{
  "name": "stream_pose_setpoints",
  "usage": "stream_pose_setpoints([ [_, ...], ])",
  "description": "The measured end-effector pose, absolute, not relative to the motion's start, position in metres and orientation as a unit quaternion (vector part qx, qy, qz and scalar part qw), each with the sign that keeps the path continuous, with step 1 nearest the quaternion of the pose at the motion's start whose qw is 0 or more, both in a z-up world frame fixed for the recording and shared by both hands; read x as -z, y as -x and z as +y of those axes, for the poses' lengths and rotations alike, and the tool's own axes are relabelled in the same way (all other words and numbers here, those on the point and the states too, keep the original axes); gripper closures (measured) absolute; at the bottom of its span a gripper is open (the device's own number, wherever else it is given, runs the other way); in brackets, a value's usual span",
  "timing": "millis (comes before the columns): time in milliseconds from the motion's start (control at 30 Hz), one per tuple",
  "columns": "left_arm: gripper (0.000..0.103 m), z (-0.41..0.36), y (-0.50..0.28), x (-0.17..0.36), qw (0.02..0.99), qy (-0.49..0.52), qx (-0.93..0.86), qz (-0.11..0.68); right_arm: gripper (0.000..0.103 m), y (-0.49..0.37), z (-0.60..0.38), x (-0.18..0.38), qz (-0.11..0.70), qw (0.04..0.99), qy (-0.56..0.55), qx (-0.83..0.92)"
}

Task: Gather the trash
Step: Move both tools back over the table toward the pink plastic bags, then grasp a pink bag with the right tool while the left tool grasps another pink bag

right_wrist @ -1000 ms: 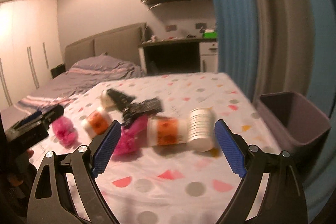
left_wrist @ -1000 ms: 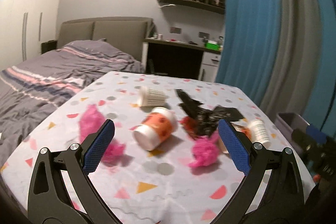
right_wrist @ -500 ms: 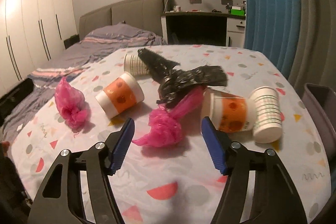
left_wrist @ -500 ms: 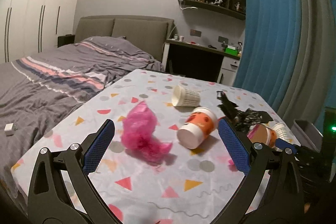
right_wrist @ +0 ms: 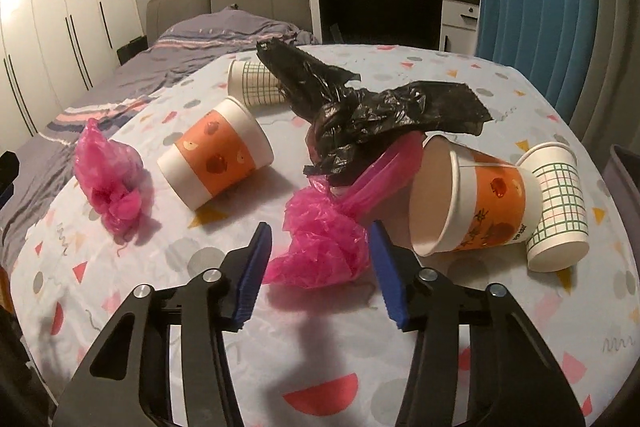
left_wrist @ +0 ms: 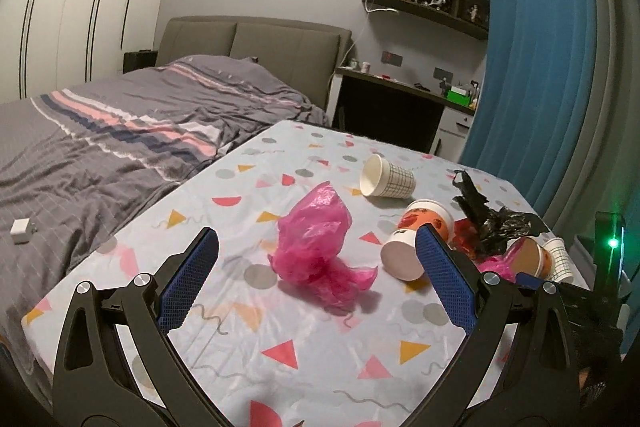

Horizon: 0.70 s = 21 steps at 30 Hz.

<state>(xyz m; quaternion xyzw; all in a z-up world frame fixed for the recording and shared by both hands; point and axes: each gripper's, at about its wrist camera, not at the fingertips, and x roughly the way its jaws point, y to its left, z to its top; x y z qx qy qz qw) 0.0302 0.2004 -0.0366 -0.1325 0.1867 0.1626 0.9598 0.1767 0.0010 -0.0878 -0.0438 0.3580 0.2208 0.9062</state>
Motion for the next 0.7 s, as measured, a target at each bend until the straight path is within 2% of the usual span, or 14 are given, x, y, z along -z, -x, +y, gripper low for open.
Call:
stream_pose_setpoints([
  [167, 0.006, 0.204, -0.039, 0.040, 0.960, 0.135, -0.154, 0.193, 0.071, -0.182, 0.000, 0.091, 0.372, 0.901, 0.040, -0.222],
  [267, 0.006, 0.210, -0.048, 0.045, 0.957, 0.138, -0.147, 0.208, 0.077, -0.180, -0.002, 0.090, 0.369, 0.900, 0.044, -0.227],
  [533, 0.006, 0.229, -0.073, 0.061, 0.943, 0.165, -0.137, 0.254, 0.078, -0.156, -0.025, 0.082, 0.350, 0.904, 0.040, -0.241],
  [633, 0.015, 0.232, -0.083, 0.063, 0.939, 0.171, -0.130, 0.268, 0.078, -0.144, -0.035, 0.079, 0.343, 0.905, 0.038, -0.247],
  [700, 0.032, 0.232, -0.090, 0.065, 0.937, 0.169, -0.123, 0.281, 0.078, -0.137, -0.042, 0.076, 0.339, 0.907, 0.034, -0.249],
])
